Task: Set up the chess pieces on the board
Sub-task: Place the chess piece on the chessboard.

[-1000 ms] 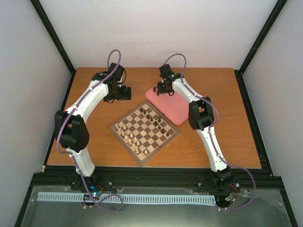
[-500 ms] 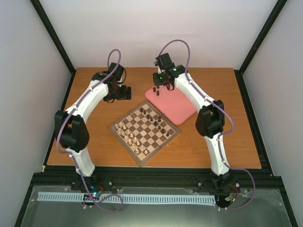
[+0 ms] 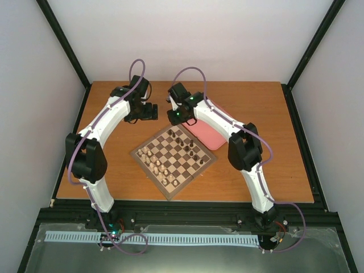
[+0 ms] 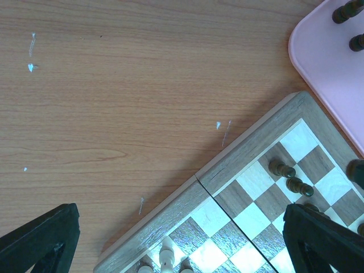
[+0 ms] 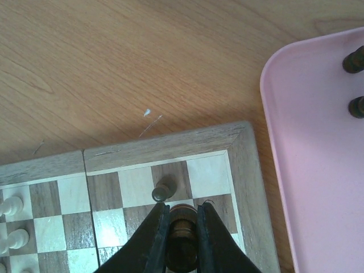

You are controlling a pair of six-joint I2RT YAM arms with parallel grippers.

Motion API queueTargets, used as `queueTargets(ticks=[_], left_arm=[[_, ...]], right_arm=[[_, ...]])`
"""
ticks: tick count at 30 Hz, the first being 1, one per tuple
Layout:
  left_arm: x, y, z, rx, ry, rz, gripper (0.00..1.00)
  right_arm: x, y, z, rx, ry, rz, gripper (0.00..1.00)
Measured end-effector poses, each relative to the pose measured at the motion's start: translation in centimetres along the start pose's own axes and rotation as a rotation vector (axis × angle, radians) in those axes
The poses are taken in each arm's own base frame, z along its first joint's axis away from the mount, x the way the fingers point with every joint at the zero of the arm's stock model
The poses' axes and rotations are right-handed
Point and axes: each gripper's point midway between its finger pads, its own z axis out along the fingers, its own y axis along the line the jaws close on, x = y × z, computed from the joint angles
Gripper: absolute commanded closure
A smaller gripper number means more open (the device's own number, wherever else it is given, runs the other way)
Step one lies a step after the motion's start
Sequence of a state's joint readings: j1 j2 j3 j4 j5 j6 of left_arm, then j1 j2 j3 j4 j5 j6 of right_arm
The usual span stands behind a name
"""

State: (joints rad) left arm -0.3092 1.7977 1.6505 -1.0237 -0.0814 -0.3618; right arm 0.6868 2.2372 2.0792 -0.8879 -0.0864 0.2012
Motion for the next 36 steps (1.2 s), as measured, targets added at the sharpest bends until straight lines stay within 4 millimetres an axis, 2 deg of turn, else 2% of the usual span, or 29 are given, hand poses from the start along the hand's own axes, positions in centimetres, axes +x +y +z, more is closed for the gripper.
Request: queueTargets(ticks=[11,23,36], left_arm=[[0.0,0.0,-0.1,0.0,-0.002,0.0,0.0],[0.0,0.0,-0.1,0.0,-0.002,0.0,0.0],[0.0,0.0,-0.1,0.0,-0.002,0.0,0.0]], right_arm=[[2.3,-0.4,4.1,-0.016,0.105,0.017,0.95],[1.4,-0.2,4.4,-0.02,0.092,0.016,0.93],[2.3,-0.7,5.5,-0.003,0.125,0.02,0.93]])
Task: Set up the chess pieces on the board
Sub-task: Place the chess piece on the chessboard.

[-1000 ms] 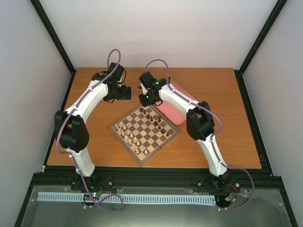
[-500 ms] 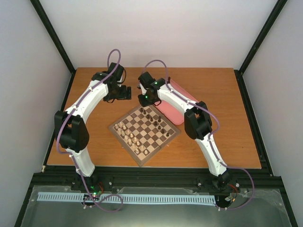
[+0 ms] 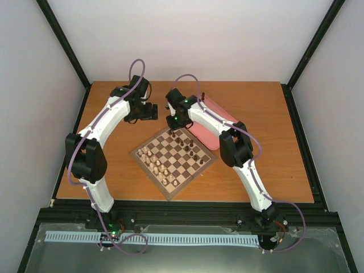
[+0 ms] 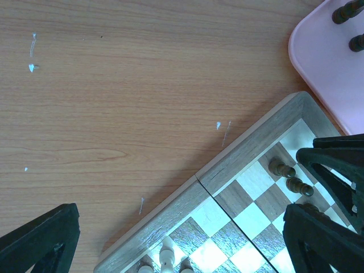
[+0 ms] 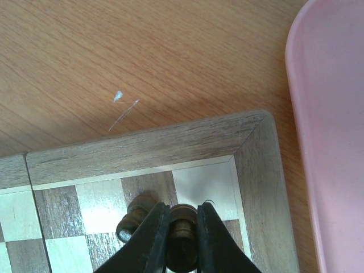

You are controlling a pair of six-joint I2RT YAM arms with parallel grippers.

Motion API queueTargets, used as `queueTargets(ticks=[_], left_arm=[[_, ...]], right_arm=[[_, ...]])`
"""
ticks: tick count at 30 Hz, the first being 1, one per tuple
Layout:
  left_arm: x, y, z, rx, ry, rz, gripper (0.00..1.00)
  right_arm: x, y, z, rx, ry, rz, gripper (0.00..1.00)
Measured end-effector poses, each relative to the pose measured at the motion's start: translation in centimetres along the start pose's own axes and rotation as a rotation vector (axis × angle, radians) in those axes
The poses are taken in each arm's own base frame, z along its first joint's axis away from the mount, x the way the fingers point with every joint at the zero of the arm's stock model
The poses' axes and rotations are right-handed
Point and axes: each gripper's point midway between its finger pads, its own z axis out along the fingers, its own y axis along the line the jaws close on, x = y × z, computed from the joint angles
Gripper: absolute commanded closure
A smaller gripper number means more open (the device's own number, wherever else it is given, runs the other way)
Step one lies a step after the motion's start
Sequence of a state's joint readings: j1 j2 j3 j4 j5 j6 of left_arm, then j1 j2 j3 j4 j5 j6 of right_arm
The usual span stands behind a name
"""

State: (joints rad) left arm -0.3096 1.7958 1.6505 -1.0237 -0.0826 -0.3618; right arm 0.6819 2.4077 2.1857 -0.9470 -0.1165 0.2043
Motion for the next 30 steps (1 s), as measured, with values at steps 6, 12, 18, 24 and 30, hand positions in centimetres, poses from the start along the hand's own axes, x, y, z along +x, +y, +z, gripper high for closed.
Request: queueTargets(ticks=[6,12,18,24,30], left_arm=[[0.0,0.0,0.0,0.0,0.0,0.0,0.0],[0.01,0.01,0.0,0.0,0.0,0.0,0.0],[0.0,0.01,0.0,0.0,0.0,0.0,0.0],[0.0,0.02,0.0,-0.001,0.0,-0.001,0.0],[0.01,0.01,0.0,0.0,0.0,0.0,0.0]], right_arm=[[0.05,-0.06,0.06,0.004,0.002,0.0,0.89],[0.11,-0.1,0.08,0.005,0.004,0.001,0.89],[0.17,-0.11,0.12,0.005,0.007,0.001,0.85],[0.44,-0.2,0.6,0.006,0.018,0.004,0.82],[0.54,-0.2,0.78,0.005,0.022,0.005,0.77]])
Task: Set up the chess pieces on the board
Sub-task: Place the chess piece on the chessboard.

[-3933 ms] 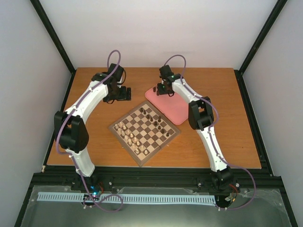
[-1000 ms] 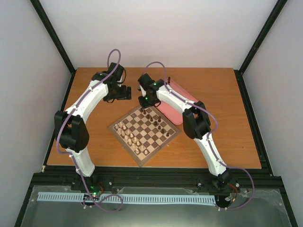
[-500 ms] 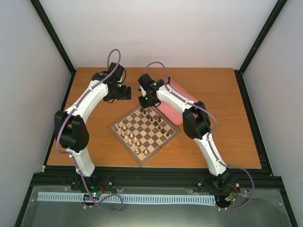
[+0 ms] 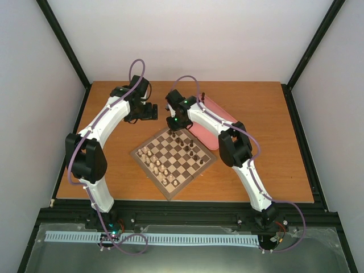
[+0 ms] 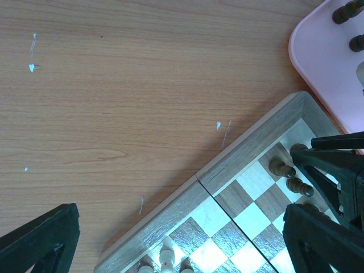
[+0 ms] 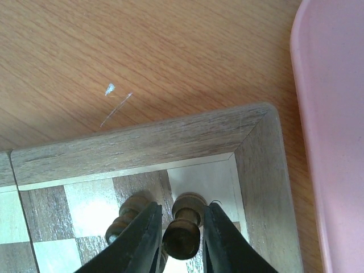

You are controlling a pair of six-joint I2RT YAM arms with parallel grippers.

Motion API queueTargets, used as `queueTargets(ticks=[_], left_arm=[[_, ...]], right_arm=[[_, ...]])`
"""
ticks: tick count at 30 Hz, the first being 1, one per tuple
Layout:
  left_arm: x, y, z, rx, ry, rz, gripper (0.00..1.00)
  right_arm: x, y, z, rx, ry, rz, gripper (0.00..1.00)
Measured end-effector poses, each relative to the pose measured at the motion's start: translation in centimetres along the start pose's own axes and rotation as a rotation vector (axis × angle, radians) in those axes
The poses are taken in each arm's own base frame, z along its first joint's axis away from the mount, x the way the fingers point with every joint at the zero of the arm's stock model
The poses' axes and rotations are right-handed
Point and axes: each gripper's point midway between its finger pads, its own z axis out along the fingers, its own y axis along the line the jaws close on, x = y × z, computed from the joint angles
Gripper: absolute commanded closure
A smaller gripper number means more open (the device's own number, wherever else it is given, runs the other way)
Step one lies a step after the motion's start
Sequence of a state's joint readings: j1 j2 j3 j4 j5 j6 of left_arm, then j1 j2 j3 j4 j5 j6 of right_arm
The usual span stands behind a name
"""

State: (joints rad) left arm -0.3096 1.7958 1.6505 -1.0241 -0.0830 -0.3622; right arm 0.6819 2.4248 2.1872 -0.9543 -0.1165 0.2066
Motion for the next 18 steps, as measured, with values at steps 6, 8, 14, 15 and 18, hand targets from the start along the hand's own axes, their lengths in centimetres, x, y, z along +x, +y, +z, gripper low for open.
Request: queueTargets(ticks=[6,8,14,15,18], left_arm=[[0.0,0.01,0.0,0.0,0.0,0.0,0.0],[-0.01,0.02,0.0,-0.001,0.0,0.0,0.0],[-0.02,0.02,0.0,0.0,-0.001,0.0,0.0],[-0.01,0.02,0.0,-0.001,0.0,0.0,0.0],[-0.01,0.02,0.0,-0.001,0.0,0.0,0.0]], right_arm=[[0.01,0.0,0.0,0.0,0.0,0.0,0.74],[0.0,-0.03,0.0,0.003,0.0,0.0,0.74],[-0.29,-0.2,-0.21,0.014,-0.01,0.0,0.74],[-0.39,-0.19,-0.29,0.015,-0.013,-0.001,0.74],[-0.86,-0.11,-0.6,0.015,-0.028,-0.003,0.74]])
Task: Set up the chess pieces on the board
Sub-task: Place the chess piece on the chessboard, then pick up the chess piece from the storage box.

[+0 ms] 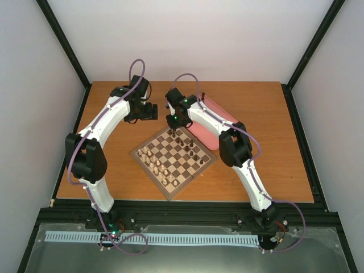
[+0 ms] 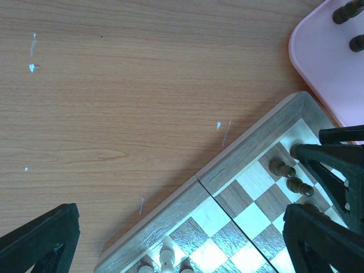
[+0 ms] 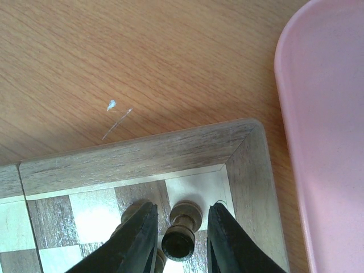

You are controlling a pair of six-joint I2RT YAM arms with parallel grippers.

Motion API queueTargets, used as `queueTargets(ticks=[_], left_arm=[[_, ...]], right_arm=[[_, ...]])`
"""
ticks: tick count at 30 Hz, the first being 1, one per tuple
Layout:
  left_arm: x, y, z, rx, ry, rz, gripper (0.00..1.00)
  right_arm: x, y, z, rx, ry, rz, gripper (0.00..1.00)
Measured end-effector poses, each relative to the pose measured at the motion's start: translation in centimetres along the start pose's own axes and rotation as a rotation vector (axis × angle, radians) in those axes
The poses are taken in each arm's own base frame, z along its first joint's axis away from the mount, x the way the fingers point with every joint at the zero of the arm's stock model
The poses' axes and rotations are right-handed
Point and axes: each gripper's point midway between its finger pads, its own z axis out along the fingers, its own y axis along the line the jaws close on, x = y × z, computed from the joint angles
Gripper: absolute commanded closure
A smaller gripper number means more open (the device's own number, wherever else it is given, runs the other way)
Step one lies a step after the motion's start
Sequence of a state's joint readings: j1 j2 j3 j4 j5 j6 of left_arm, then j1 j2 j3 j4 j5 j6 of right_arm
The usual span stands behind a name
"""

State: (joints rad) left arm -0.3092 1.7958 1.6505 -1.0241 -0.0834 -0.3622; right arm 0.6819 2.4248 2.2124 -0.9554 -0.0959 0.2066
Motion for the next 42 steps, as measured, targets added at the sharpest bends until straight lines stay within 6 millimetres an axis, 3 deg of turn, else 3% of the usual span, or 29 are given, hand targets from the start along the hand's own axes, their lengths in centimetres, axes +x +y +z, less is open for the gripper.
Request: queueTargets(ticks=[9,15,23,27,36,42], left_arm=[[0.0,0.0,0.0,0.001,0.0,0.0,0.0],[0.0,0.0,0.0,0.0,0.0,0.0,0.0],[0.0,0.0,0.0,0.001,0.0,0.0,0.0],[0.0,0.0,0.0,0.001,0.0,0.0,0.0],[0.0,0.0,0.0,0.001,0.001,0.0,0.0],[-0.1,-0.1,-0.1,0.003,-0.002,0.0,0.0]], right_arm=[[-0.3,0.0,-0.2,0.0,-0.009,-0.001,0.74],[-1.2,0.3,-0.8,-0.016,-0.036,-0.003,0.6],[-3.0,-0.4,-2.4,-0.014,-0.093,0.005,0.52],[-3.5,-2.4,-2.8,0.027,-0.104,0.037,0.52],[-5.7,-9.5,-5.2,0.127,-0.17,0.155,0.53],[-5.0,-11.4,-3.1,0.156,-0.136,0.171,0.5]])
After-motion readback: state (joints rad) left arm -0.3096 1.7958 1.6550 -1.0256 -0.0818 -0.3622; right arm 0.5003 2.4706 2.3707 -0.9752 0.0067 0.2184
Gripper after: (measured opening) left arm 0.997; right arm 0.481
